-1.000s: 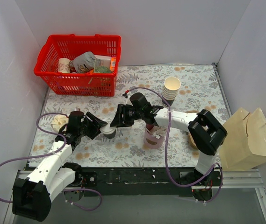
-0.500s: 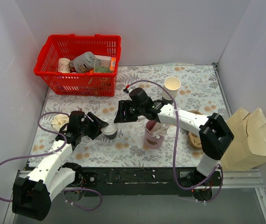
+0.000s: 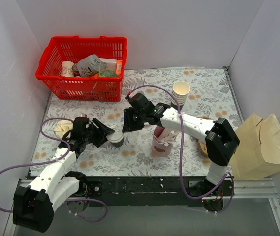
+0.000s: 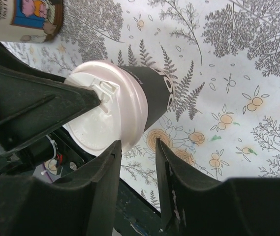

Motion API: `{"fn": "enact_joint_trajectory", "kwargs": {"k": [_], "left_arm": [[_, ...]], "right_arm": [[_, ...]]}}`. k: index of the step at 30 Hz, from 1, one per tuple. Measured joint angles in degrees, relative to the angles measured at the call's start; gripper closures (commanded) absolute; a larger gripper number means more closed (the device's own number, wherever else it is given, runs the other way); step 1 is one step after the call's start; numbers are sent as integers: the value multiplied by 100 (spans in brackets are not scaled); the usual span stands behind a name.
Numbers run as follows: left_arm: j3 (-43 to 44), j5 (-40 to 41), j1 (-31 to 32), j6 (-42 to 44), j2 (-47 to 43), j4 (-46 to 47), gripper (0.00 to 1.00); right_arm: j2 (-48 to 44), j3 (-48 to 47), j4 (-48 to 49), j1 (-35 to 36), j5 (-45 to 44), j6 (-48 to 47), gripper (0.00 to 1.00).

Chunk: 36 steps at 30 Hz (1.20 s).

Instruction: Pack the takeout coffee

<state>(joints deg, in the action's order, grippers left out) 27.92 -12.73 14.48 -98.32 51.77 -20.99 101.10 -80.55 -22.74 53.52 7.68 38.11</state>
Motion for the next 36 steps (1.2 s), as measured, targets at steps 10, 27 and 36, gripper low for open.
{"fn": "enact_joint_trajectory", "kwargs": {"k": [10,27,36], "left_arm": [[0,-28,0,17,-2,-9,45],[-2,-24,-2,24,0,-9,45],[-39,79,-35,44,-24,42,46]], "right_arm": [[138,-57,-267,103,-186,46,61],[413,-345,-433,162,-256,319,68],[745,-894,-940,404,-852,514,71]]}}
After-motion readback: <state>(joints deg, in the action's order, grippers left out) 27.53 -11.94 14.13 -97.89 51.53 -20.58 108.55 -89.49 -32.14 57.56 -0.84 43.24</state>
